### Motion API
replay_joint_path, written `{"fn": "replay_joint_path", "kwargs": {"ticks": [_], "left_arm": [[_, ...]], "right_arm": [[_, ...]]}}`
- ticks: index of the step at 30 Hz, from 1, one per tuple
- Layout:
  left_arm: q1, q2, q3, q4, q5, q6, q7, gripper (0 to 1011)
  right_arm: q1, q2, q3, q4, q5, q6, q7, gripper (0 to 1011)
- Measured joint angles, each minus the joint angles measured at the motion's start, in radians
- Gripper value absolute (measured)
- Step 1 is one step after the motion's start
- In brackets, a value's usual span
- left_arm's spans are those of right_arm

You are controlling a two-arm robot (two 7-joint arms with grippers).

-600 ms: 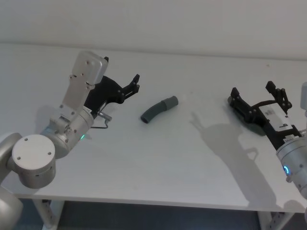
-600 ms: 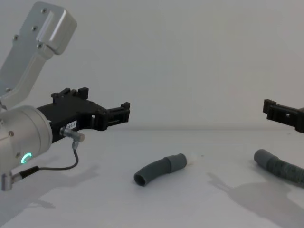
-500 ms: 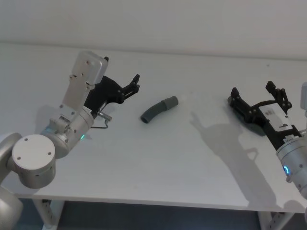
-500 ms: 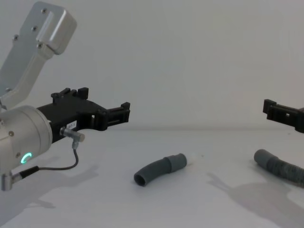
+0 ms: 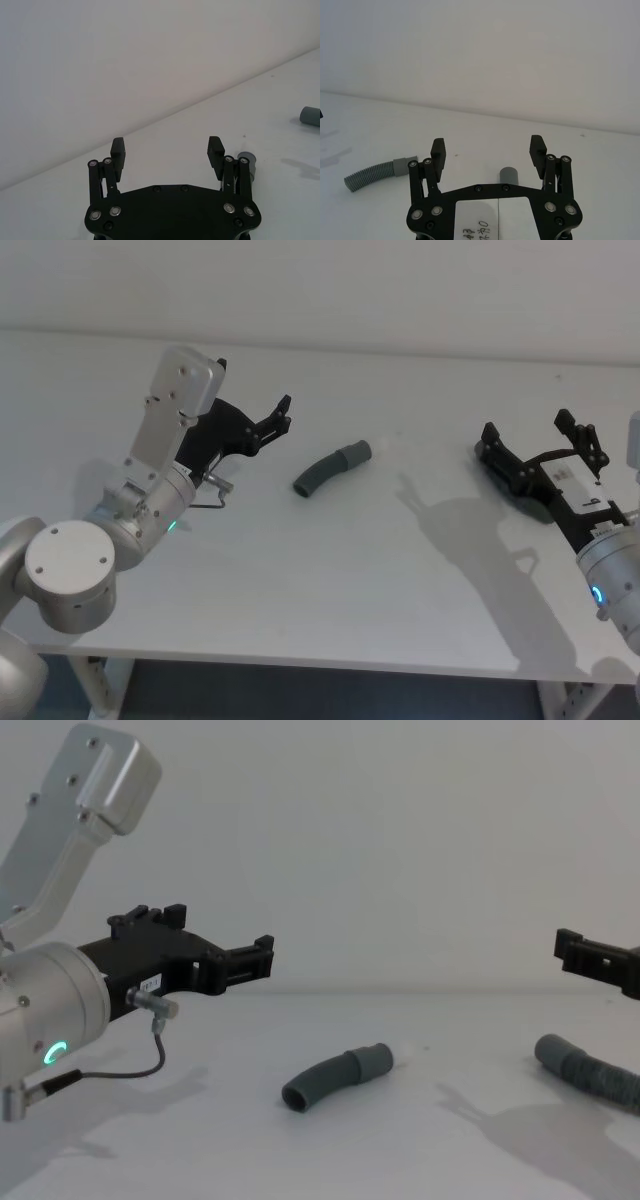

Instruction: Use both hands to pick up one end of the pipe from the table, align the ends, and insert them.

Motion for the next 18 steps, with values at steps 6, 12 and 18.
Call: {"fn": "replay_joint_path", "kwargs": {"ticks": [6,12,18], "left_arm": [[0.0,0.0,0.0,0.0,0.0,0.0,0.0,1000],[0.0,0.0,0.0,0.0,0.0,0.0,-0.001,1000],[-0.014,-0.002,-0.003,0.004,-0.013,0.011,-0.024,1000]], "right_arm": [[0.0,0.0,0.0,0.0,0.0,0.0,0.0,1001],[0.0,0.0,0.0,0.0,0.0,0.0,0.0,1001],[0.0,0.0,0.0,0.0,-0.001,0.0,0.0,1001]]}}
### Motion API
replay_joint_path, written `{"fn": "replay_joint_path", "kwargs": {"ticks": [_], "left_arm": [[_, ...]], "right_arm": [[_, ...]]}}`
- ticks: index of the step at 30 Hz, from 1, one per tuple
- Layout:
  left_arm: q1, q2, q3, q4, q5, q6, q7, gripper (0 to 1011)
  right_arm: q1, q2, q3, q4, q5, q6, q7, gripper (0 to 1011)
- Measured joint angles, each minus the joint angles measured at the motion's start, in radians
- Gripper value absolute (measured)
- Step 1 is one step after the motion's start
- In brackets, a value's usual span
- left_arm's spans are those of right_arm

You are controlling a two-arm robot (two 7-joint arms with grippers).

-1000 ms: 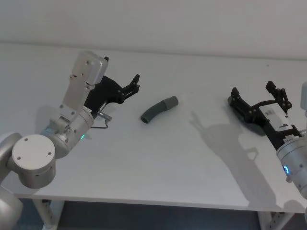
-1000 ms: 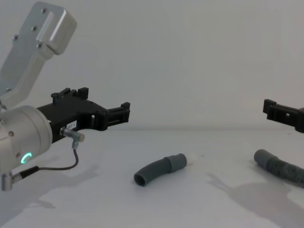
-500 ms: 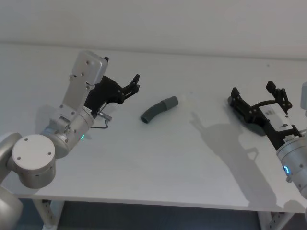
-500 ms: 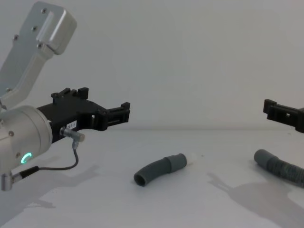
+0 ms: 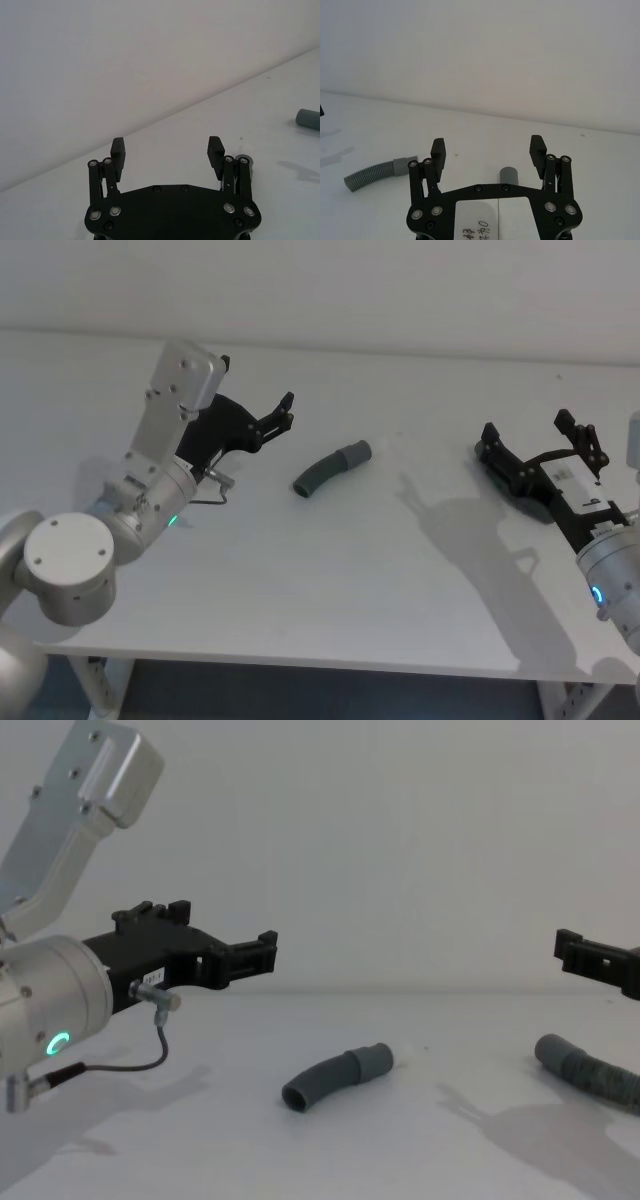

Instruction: Use both hands to pick up one end of the pipe from the table, align the ends, and insert them.

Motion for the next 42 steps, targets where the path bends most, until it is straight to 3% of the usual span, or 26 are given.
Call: {"fn": "replay_joint_path", "kwargs": {"ticks": [11,26,32,42], "left_arm": [[-0.06,0.0,-0.003,0.028,-0.066,0.065,-0.11,1000],[-0.222,-0.019,0.031,0.147,-0.186,0.233,-0.342,1000],[-0.276,-0.028,0.057,0.192,-0.206,0.291,-0.397,1000],[-0.341,-0.033,0.107,0.246,-0.202,0.356,-0.433,1000]], "right_arm": [[0.0,0.0,0.0,0.0,0.0,0.0,0.0,1001],[0.0,0.0,0.0,0.0,0.0,0.0,0.0,1001],[0.0,0.0,0.0,0.0,0.0,0.0,0.0,1001],[0.0,0.0,0.0,0.0,0.0,0.0,0.0,1001]]}}
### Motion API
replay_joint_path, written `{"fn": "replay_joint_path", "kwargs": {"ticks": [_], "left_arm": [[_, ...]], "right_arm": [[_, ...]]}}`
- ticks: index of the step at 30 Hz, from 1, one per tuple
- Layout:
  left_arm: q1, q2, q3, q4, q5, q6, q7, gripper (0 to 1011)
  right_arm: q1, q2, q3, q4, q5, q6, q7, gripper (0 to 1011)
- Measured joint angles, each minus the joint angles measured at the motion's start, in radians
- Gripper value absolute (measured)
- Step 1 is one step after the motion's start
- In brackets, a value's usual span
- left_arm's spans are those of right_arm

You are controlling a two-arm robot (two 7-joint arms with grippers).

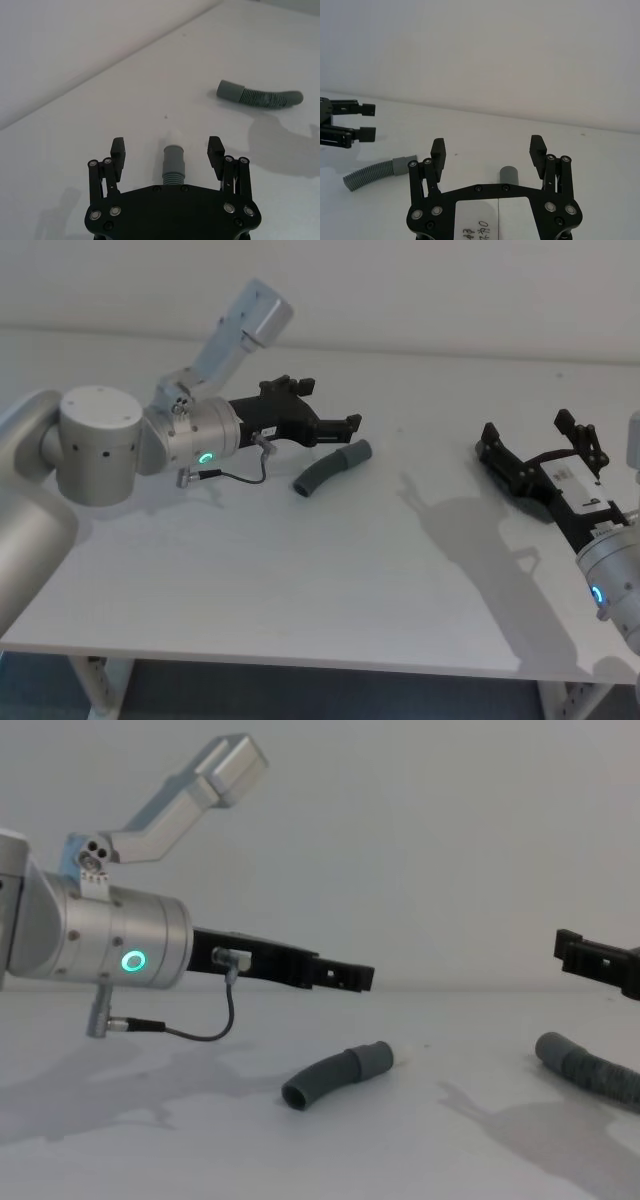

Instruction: Use both hands to pick up one end of the pipe from the table, align the ends, and insert them.

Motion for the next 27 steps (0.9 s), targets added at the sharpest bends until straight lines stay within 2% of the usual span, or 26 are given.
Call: {"fn": "replay_joint_path", "kwargs": {"ticks": [19,27], "left_arm": [[-0.082,-0.032,0.084,0.092,0.075,0.04,-0.014,1000],[-0.107,-0.043,0.107,0.124,0.101,0.051,-0.025,1000]], "right_arm": [[0.0,0.0,0.0,0.0,0.0,0.0,0.0,1002],[0.0,0.0,0.0,0.0,0.0,0.0,0.0,1001]]}}
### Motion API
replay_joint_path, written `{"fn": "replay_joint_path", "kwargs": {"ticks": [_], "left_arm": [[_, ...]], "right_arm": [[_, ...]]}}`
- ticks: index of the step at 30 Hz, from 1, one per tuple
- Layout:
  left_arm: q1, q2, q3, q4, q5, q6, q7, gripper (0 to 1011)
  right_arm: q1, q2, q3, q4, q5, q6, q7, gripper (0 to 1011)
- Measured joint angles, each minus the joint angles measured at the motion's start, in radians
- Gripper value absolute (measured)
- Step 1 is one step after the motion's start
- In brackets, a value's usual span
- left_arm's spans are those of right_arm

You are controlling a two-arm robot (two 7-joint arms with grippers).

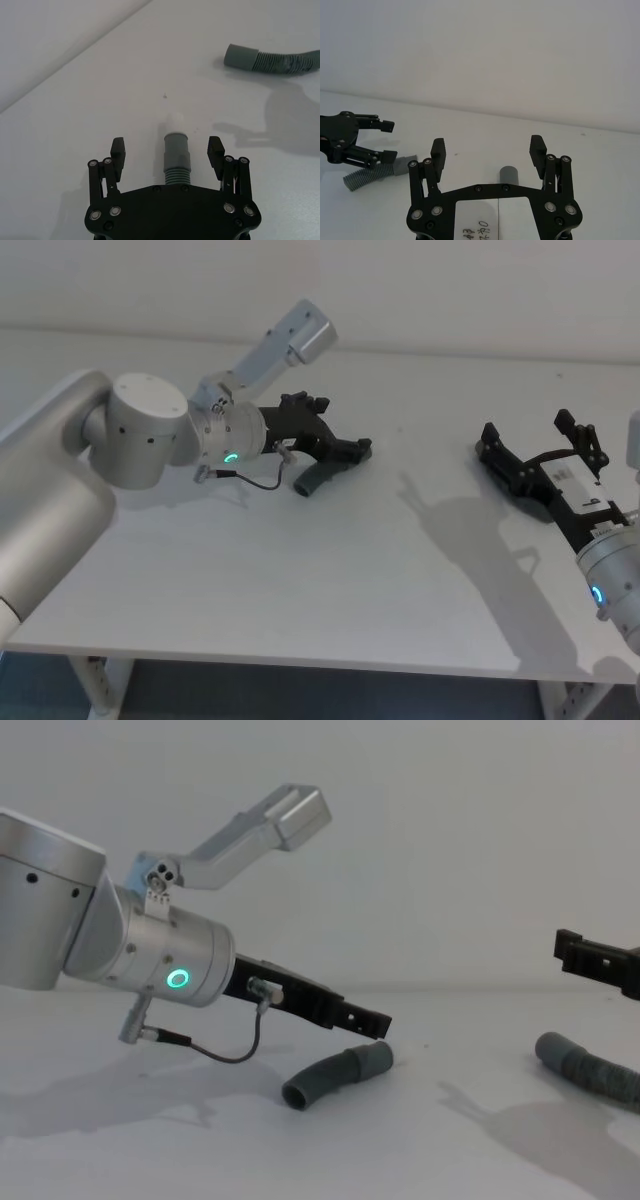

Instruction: Use both hands to pick up one end of the pipe from the table, align the ends, and insert them.

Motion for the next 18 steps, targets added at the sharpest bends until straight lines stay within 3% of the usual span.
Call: {"fn": "replay_joint_path", "kwargs": {"ticks": [18], "left_arm": [[-0.044,-0.026,0.032,0.077,0.036,0.016,-0.038,1000]], "right_arm": [[0.0,0.0,0.0,0.0,0.0,0.0,0.0,1002]]}}
